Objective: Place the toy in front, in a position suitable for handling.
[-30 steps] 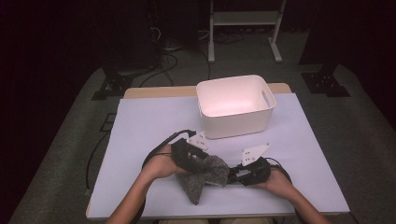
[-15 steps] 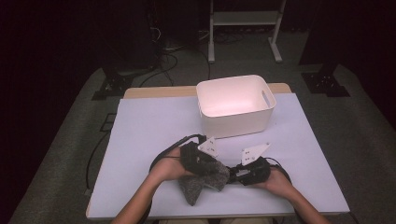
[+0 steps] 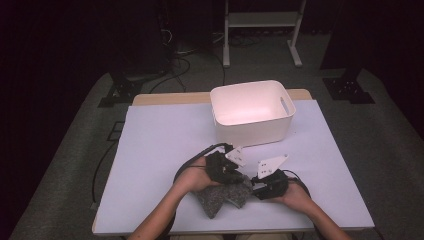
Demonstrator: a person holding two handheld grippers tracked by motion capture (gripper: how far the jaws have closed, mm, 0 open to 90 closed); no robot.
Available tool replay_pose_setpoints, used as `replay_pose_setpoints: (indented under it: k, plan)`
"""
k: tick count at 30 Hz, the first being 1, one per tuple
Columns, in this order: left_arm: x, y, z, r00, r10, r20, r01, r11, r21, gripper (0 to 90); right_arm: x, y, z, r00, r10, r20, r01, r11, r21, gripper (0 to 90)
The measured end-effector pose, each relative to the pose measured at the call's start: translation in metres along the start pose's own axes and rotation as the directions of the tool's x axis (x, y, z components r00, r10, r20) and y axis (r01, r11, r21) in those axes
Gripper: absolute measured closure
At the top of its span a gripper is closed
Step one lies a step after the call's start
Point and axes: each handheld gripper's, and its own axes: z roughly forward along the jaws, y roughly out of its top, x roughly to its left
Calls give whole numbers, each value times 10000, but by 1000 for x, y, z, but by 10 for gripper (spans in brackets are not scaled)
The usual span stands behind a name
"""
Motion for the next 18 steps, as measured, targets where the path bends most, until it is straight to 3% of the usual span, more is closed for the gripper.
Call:
replay_pose_setpoints:
  k: [7, 12, 18]
  plan:
    - [2, -11, -11, 10000, -49, 5, 49, 9999, 137, 816, 1, 0, 0, 10000, -47, 39, 47, 10000, -33, 680]
    - [4, -23, -20, 9994, -340, -46, 341, 9994, 88, 816, 1, 0, 1, 10000, -68, 66, 68, 10000, -34, 680]
    - [0, -10, -10, 9996, 26, 270, -25, 10000, -31, 815, 3, 2, 6, 9998, -190, 73, 189, 9997, 141, 661]
